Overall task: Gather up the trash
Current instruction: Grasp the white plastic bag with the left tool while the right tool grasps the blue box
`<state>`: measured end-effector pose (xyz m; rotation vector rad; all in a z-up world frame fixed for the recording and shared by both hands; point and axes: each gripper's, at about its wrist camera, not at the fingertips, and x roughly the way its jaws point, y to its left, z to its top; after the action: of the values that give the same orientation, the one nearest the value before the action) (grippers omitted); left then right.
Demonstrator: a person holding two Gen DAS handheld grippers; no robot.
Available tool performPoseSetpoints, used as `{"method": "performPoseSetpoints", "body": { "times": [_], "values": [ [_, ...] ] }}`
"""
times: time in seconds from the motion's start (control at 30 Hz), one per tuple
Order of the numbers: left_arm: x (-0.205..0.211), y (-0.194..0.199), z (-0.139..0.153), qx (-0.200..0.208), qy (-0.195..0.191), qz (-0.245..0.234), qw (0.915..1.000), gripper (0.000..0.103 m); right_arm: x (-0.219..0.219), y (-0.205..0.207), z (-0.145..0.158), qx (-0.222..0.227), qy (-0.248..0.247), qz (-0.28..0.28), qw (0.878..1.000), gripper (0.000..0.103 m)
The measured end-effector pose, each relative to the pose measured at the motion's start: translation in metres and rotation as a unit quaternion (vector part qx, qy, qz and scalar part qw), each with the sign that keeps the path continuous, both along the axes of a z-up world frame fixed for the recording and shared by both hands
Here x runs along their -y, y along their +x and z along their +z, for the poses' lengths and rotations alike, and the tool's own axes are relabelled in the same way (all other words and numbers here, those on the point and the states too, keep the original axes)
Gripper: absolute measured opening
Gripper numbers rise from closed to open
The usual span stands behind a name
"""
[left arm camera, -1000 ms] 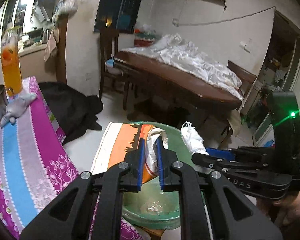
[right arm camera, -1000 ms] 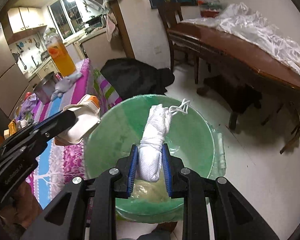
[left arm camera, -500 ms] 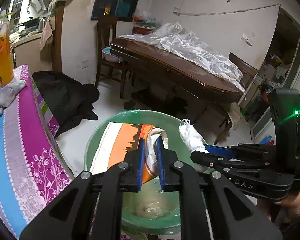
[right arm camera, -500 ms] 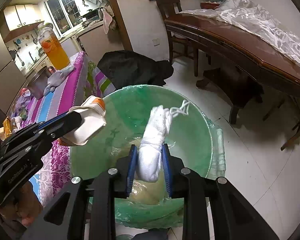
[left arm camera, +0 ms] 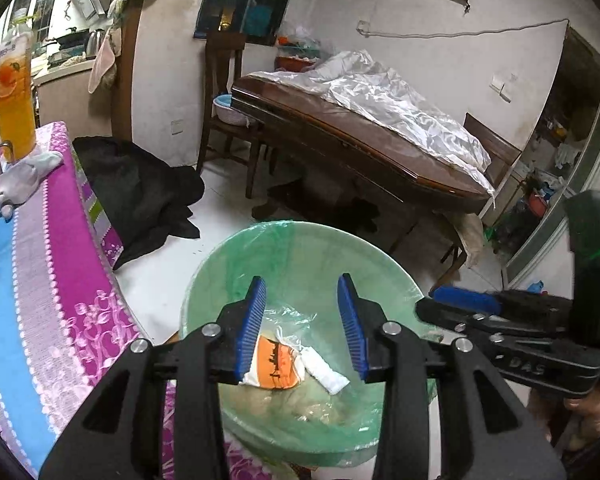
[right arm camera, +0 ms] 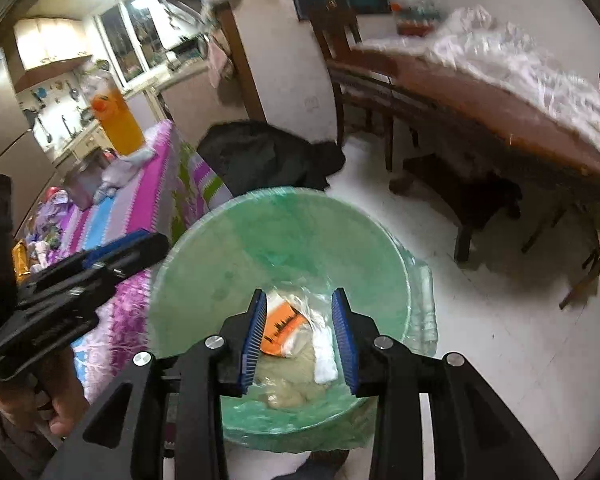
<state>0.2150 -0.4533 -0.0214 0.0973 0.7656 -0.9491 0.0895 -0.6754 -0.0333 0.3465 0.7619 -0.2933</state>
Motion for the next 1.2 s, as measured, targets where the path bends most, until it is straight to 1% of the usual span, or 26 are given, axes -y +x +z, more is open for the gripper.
{"method": "performPoseSetpoints", "body": {
  "times": [0.07,0.1,0.13,0.17,0.2,0.23,0.27,0.33,0.4,0.5,0.53,0.6,0.63,0.73,0.77,0.83,0.87,0.9,0.97,1.0,1.07,1.1,1.2],
  "values": [
    [-0.013,-0.004,0.005,0.013,0.0,0.008,0.9999,0.036,-0.02,-0.008,0.015,0.029,-0.038,0.003,0.999,0.042],
    [-0.021,-0.006,0.008,0.024,0.001,0.015,0.9996,0.036,-0.037,-0.013,0.024,0.052,-0.062,0.008,0.997,0.045],
    [-0.029,-0.008,0.011,0.035,0.003,0.021,0.9992,0.036,-0.054,-0.018,0.031,0.075,-0.082,0.014,0.994,0.058],
    [-0.042,-0.011,0.015,0.048,0.004,0.029,0.9984,0.04,-0.065,-0.021,0.036,0.092,-0.092,0.018,0.991,0.076],
    [-0.053,-0.013,0.017,0.058,0.006,0.037,0.9976,0.047,-0.082,-0.025,0.041,0.117,-0.102,0.024,0.988,0.08],
    [-0.07,-0.014,0.021,0.074,0.007,0.053,0.9959,0.05,-0.099,-0.028,0.043,0.136,-0.11,0.033,0.984,0.082],
    [-0.084,-0.013,0.023,0.081,0.007,0.064,0.9947,0.054,-0.114,-0.027,0.044,0.147,-0.113,0.045,0.982,0.082],
    [-0.118,-0.01,0.027,0.086,0.004,0.091,0.9921,0.056,-0.136,-0.022,0.043,0.157,-0.1,0.07,0.98,0.082],
    [-0.153,-0.003,0.029,0.087,0.005,0.124,0.9885,0.057,-0.162,-0.009,0.043,0.159,-0.09,0.105,0.978,0.082],
    [-0.216,0.013,0.029,0.077,0.012,0.185,0.9798,0.057,-0.202,0.01,0.045,0.159,-0.074,0.155,0.972,0.082],
    [-0.231,0.017,0.028,0.074,0.014,0.198,0.9773,0.057,-0.217,0.017,0.045,0.158,-0.075,0.171,0.97,0.082],
    [-0.274,0.028,0.026,0.067,0.018,0.24,0.9684,0.057,-0.243,0.029,0.045,0.155,-0.067,0.2,0.965,0.082],
    [-0.3,0.034,0.026,0.062,0.018,0.265,0.962,0.057,-0.257,0.037,0.045,0.151,-0.058,0.216,0.963,0.082],
    [-0.36,0.046,0.022,0.052,0.024,0.327,0.9434,0.057,-0.292,0.054,0.042,0.141,-0.037,0.251,0.957,0.082],
    [-0.388,0.053,0.02,0.048,0.029,0.358,0.9321,0.057,-0.307,0.063,0.04,0.134,-0.023,0.268,0.954,0.082],
    [-0.428,0.061,0.019,0.043,0.034,0.396,0.9164,0.057,-0.33,0.075,0.035,0.123,-0.008,0.288,0.95,0.082],
    [-0.453,0.066,0.019,0.04,0.038,0.42,0.9061,0.059,-0.34,0.078,0.031,0.118,-0.003,0.296,0.948,0.082],
    [-0.473,0.069,0.019,0.038,0.04,0.437,0.8978,0.067,-0.355,0.085,0.028,0.111,0.004,0.309,0.945,0.082],
    [-0.512,0.074,0.02,0.044,0.042,0.469,0.8809,0.077,-0.381,0.098,0.022,0.1,0.012,0.328,0.939,0.082],
    [-0.526,0.076,0.021,0.045,0.039,0.479,0.8758,0.082,-0.385,0.101,0.018,0.096,0.016,0.334,0.938,0.082],
    [-0.562,0.085,0.019,0.038,0.03,0.498,0.8659,0.09,-0.407,0.113,0.011,0.084,0.023,0.35,0.933,0.082],
    [-0.574,0.09,0.016,0.032,0.027,0.502,0.8641,0.092,-0.412,0.119,0.007,0.079,0.027,0.355,0.931,0.082],
    [-0.6,0.106,0.002,-0.009,0.012,0.493,0.8701,0.092,-0.432,0.139,-0.003,0.062,0.047,0.367,0.927,0.082]
  ]
}}
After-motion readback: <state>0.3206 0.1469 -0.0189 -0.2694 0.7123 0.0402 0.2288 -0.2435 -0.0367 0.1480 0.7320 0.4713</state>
